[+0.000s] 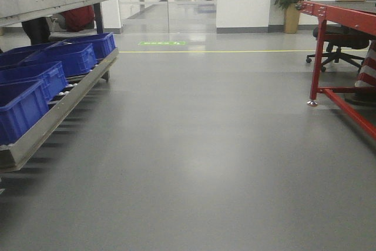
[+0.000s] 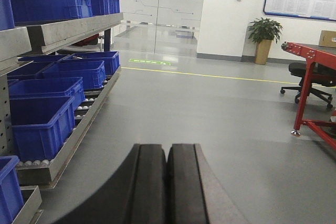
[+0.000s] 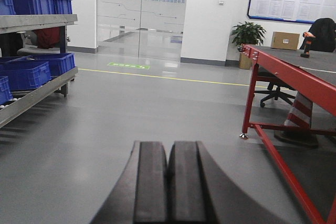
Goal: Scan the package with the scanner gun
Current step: 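Drive the base forward and turn toward the red-framed table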
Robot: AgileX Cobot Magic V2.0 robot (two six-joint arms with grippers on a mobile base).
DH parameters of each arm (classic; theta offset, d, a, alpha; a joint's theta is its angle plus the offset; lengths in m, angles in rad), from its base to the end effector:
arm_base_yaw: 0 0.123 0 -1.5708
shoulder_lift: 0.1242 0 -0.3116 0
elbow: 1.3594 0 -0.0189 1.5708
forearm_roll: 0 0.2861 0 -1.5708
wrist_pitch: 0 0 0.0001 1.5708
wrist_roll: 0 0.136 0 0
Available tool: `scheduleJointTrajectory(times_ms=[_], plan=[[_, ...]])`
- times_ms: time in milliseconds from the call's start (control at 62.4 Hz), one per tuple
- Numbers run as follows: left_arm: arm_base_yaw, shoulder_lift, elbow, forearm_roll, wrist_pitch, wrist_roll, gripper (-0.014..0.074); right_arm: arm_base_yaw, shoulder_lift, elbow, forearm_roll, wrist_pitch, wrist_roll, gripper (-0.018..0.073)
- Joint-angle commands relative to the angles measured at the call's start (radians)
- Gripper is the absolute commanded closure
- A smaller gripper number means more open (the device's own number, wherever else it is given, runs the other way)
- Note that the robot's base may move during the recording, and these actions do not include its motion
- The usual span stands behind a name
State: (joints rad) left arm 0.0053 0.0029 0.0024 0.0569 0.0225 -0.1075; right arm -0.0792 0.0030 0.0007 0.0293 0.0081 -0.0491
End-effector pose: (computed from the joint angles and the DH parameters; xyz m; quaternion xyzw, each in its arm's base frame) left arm 0.1103 0.0008 0.2127 -0.0196 0.6855 -0.0161 0.7276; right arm 0.1097 -0.0087 0.2154 0.0201 0.6797 -0.0362 0.7324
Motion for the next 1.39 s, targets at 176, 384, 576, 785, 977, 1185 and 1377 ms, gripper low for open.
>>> scheduleJointTrajectory(times_ms=[176,384,576,785,977,1185,1377], plan=[[0.0,-0.003,-0.002,0.002,-0.016,0.001,0.0707,0.003,-0.003,-0.001,-0.004,-0.02,0.0,0.0713],[0.0,-0.003,-0.002,0.002,-0.016,0.001,0.0707,0.003,-0.003,-0.001,-0.004,-0.02,0.0,0.0713],[0.0,-0.003,-0.002,0.002,-0.016,0.001,0.0707,0.003,-0.003,-0.001,-0.004,-0.02,0.0,0.0713],[0.0,-0.003,-0.002,0.002,-0.016,0.001,0.0707,0.003,-0.003,-0.001,-0.004,-0.02,0.0,0.0713],[0.0,-0.003,-0.002,0.002,-0.016,0.001,0.0707,0.003,-0.003,-0.001,-0.004,-0.02,0.0,0.0713],[0.0,-0.003,-0.002,0.002,-0.016,0.001,0.0707,0.003,-0.003,-0.001,-0.004,-0.02,0.0,0.0713],[0.0,-0.003,-0.002,0.002,-0.016,0.001,0.0707,0.003,-0.003,-0.001,-0.004,-0.02,0.0,0.0713]])
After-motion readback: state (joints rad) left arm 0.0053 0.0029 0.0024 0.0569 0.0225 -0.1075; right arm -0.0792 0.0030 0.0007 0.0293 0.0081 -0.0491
